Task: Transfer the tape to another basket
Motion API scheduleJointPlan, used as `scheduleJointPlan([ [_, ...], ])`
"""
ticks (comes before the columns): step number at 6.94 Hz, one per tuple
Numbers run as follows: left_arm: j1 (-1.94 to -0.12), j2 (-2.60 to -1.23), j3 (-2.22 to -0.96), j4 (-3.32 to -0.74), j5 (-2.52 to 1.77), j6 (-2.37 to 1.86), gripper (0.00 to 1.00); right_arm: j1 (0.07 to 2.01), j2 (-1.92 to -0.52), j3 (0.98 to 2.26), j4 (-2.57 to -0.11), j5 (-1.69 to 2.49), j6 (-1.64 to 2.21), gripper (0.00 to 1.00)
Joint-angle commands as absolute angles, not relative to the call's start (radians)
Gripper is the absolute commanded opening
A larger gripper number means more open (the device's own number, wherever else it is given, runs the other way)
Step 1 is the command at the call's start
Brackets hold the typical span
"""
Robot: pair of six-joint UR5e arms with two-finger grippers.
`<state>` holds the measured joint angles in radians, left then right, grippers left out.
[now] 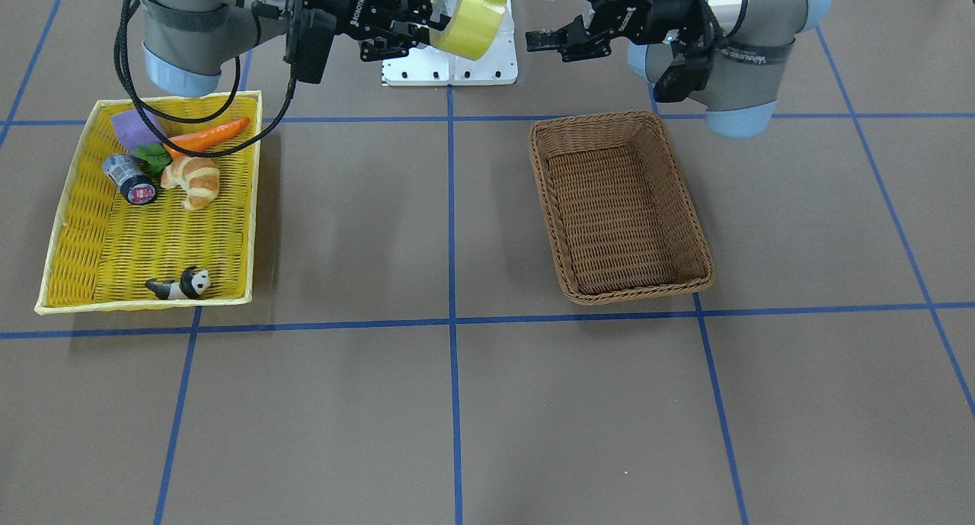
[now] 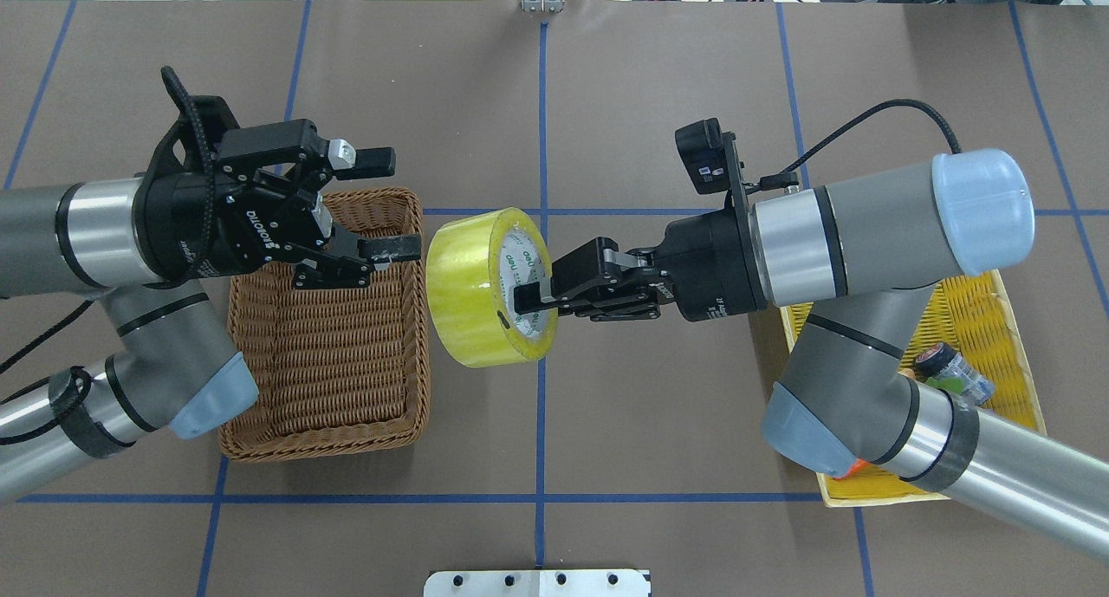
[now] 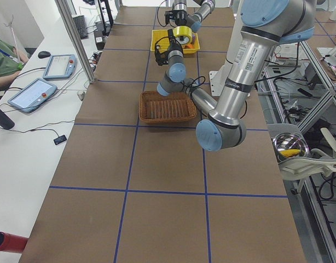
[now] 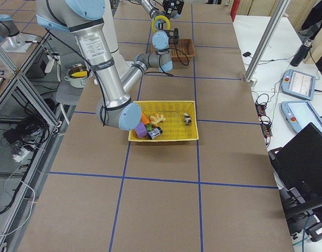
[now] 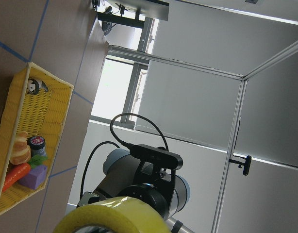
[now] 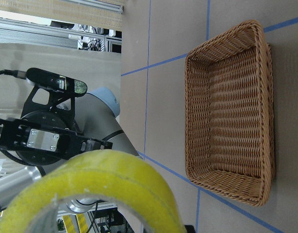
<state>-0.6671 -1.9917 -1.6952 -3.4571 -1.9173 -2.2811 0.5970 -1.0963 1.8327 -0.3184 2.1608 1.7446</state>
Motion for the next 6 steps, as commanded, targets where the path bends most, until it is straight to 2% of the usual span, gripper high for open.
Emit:
scheduleJointPlan([
  [1,-0.644,-2.006,-1.697,-3.456,-1.913,-2.281,0.97,0.584,-1.091,1.829,-0.316,2.154,1.744,0.0],
  [4,-0.595,-2.022,-1.7,-3.458,-1.91,-2.278,0.96,0.577,-1.089,1.827,-0.316,2.151,1.743,0.0],
  [6,-0.586,-2.02,-1.7,-3.458,-1.91,-2.279,0.89,0.577,-1.085,1.827,-0.314,2.149,1.741,0.0],
])
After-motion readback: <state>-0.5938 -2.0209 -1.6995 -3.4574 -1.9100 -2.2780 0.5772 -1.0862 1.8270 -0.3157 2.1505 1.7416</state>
